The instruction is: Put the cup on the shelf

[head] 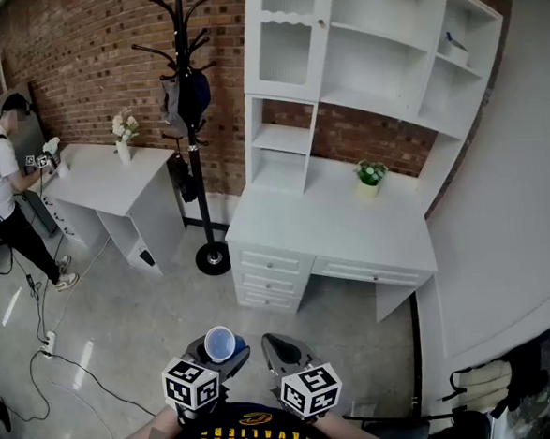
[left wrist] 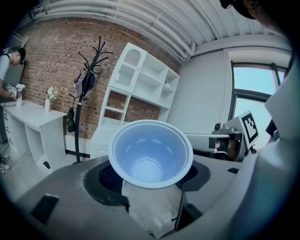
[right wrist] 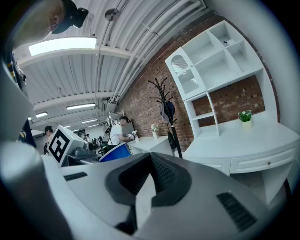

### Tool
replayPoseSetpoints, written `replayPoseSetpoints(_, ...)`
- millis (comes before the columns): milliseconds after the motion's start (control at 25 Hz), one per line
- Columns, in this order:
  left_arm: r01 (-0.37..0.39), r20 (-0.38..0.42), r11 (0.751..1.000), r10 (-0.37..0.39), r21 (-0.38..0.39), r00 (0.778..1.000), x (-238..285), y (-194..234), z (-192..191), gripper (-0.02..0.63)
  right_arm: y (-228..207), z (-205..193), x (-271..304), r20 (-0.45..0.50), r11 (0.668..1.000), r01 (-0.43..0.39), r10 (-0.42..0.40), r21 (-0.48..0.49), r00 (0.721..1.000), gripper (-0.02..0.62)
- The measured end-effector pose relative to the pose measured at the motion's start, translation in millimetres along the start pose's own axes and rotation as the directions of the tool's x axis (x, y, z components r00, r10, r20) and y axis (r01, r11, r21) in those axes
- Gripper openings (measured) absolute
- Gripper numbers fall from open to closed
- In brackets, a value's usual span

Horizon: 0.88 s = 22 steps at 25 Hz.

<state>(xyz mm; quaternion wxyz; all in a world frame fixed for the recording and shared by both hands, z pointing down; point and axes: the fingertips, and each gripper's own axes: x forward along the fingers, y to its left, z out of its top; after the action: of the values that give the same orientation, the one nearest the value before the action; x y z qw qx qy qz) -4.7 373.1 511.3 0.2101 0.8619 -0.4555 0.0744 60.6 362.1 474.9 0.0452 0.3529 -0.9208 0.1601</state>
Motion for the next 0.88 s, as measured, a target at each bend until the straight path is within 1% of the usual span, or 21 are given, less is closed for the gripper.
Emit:
replayPoseSetpoints(240, 0.025, -0.021, 1.0, -0.025, 0.009, 0.999, -8.9, 5.4, -8.3, 0.296, 13.6, -5.2, 8.2, -0.018, 1.0, 0.009, -0.01, -0.017, 1.0, -0.006)
replayPoseSetpoints(480, 0.048, -0.051, 0.999, -0.048, 0.009, 0.998, -8.1, 17.5, -13.0, 0.296, 11.4, -11.9, 19.4, -0.019, 0.999, 0.025, -0.024, 0.047, 1.0, -0.006)
replayPoseSetpoints(680, 0.071, -0.04, 0.996, -0.068, 0.057, 0.997, -12.2, 34.5, 0.9, 0.296, 19.1, -18.4, 46.6, -0.065, 0.999, 0.042, -0.04, 0.029, 0.997, -0.006)
replayPoseSetpoints(800, 0.081, -0.015, 0.993, -0.08, 0.087, 0.997, -18.6, 51.8, 15.8, 0.296, 25.9, -16.0, 67.7, -0.066, 0.999, 0.047, -0.046, 0.025, 0.997, -0.006)
replayPoseSetpoints(880, 0.086, -0.002, 0.989, -0.087, 0.121, 0.996, -24.2, 64.8, 24.9, 0.296, 31.6, -14.6, 83.5, -0.063, 0.998, 0.055, -0.053, 0.025, 0.997, -0.006)
